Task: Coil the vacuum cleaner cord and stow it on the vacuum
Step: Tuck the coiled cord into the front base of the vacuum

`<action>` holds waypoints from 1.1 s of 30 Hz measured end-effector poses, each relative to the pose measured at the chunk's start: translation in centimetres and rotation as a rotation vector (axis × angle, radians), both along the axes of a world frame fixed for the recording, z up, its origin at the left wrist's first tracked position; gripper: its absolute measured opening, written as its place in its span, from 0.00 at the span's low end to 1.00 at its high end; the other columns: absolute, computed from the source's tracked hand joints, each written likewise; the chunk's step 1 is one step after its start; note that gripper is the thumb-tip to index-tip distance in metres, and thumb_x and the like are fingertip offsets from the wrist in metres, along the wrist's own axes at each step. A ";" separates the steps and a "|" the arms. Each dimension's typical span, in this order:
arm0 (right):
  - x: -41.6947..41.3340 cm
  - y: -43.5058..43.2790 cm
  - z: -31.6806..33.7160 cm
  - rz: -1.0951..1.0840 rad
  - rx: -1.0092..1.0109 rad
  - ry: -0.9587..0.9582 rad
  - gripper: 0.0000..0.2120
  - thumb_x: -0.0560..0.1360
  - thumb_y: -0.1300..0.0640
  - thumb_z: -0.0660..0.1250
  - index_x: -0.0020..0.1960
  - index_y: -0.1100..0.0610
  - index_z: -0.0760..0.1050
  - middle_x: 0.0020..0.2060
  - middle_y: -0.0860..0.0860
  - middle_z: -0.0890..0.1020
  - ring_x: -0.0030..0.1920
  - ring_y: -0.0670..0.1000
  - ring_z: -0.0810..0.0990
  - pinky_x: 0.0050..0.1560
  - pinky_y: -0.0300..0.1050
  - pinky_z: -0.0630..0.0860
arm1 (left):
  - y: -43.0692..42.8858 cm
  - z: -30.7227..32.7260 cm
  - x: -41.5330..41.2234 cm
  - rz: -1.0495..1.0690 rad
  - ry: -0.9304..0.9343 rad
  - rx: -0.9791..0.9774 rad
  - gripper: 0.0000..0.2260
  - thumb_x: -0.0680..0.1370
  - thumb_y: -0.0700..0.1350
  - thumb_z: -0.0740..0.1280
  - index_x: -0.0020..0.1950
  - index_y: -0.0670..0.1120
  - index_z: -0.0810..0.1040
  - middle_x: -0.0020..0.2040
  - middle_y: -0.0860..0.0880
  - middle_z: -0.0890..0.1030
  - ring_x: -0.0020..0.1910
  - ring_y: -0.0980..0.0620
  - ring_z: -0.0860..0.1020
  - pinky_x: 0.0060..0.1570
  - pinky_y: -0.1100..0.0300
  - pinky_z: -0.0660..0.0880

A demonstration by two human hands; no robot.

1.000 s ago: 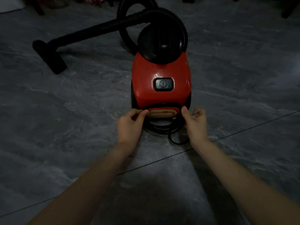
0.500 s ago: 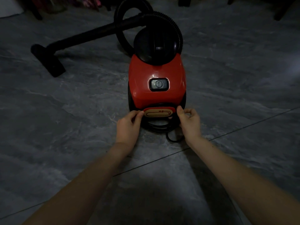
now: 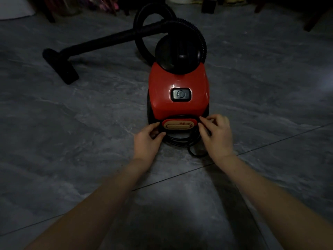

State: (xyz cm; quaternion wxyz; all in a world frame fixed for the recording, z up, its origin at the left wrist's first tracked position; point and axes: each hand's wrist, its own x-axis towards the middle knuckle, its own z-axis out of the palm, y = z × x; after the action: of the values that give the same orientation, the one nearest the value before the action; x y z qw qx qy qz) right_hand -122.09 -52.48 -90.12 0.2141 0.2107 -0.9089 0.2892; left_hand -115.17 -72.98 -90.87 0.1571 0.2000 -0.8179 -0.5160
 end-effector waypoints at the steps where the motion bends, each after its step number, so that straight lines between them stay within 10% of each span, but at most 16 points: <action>1: 0.1 -0.1 -0.2 0.012 0.022 0.015 0.15 0.75 0.60 0.70 0.60 0.61 0.79 0.46 0.58 0.77 0.48 0.55 0.74 0.46 0.40 0.68 | 0.1 -0.1 -0.1 0.011 0.001 0.006 0.18 0.71 0.41 0.74 0.61 0.43 0.79 0.50 0.46 0.83 0.46 0.54 0.80 0.50 0.66 0.76; 11: 1.3 -0.8 -0.1 0.037 -0.664 -0.612 0.19 0.74 0.63 0.71 0.64 0.56 0.76 0.61 0.50 0.80 0.62 0.42 0.77 0.64 0.34 0.72 | 0.4 -0.6 -0.5 0.047 0.014 0.020 0.14 0.71 0.41 0.74 0.57 0.45 0.80 0.46 0.47 0.83 0.45 0.51 0.81 0.51 0.55 0.78; 33: -1.2 -1.8 -1.4 0.163 -0.597 -0.594 0.14 0.78 0.70 0.59 0.48 0.50 0.65 0.46 0.60 0.79 0.46 0.52 0.80 0.49 0.43 0.77 | 0.5 -0.6 -1.6 0.044 0.070 -0.070 0.10 0.71 0.41 0.74 0.50 0.44 0.80 0.43 0.51 0.82 0.44 0.53 0.81 0.48 0.61 0.76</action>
State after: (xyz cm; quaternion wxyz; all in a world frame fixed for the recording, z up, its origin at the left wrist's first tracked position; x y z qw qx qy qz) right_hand -123.32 -54.24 -91.48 -0.0289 0.1182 -0.7879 0.6037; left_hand -116.72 -72.53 -91.51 0.2036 0.1941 -0.8249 -0.4903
